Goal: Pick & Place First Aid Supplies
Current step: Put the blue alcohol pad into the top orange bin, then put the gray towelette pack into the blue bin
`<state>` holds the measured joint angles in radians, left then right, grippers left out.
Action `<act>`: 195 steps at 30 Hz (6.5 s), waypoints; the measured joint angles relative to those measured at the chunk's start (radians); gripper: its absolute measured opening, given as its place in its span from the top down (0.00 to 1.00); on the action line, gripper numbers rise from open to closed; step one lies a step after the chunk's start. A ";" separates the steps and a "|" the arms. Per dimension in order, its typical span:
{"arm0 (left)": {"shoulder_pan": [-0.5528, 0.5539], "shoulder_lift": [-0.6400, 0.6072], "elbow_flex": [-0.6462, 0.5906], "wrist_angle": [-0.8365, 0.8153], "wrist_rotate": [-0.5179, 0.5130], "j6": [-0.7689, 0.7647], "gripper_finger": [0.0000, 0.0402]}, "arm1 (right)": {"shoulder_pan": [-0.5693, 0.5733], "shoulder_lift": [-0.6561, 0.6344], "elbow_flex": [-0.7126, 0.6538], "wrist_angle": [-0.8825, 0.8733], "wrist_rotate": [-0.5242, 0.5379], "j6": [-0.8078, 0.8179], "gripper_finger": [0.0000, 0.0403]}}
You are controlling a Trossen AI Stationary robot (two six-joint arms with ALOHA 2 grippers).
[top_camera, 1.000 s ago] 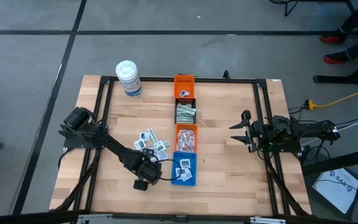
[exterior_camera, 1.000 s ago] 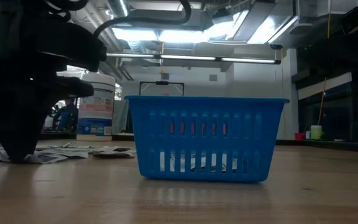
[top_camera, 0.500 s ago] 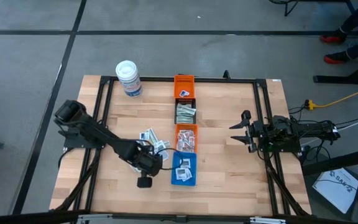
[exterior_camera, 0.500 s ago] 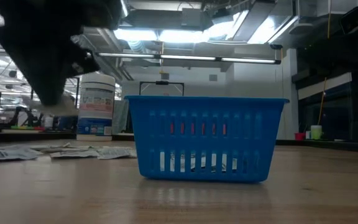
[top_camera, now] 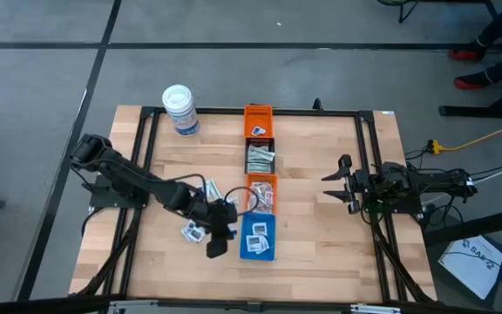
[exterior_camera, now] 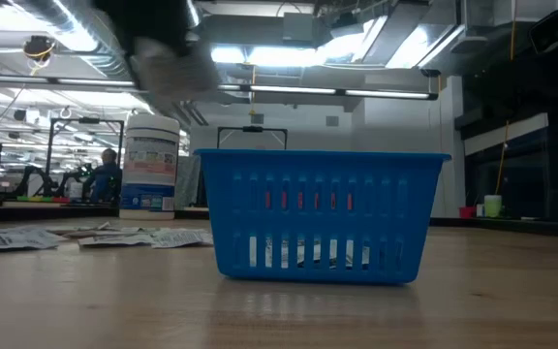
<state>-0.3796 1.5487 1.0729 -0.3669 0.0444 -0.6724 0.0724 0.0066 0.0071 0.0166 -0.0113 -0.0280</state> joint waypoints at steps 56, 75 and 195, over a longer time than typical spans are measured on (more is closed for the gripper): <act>0.894 0.201 0.337 -0.035 0.227 0.926 1.00 | 0.000 -0.001 0.000 0.000 0.000 0.000 0.52; 0.958 0.450 0.615 -0.283 0.183 1.115 1.00 | 0.000 0.000 0.000 0.000 0.000 0.000 0.52; -0.216 0.217 -0.060 -0.399 -0.107 0.380 0.76 | 0.000 -0.001 0.000 0.000 0.000 0.000 0.52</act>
<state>-0.5958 1.7659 1.0124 -0.7656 -0.0630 -0.2928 0.0726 0.0059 0.0071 0.0166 -0.0113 -0.0280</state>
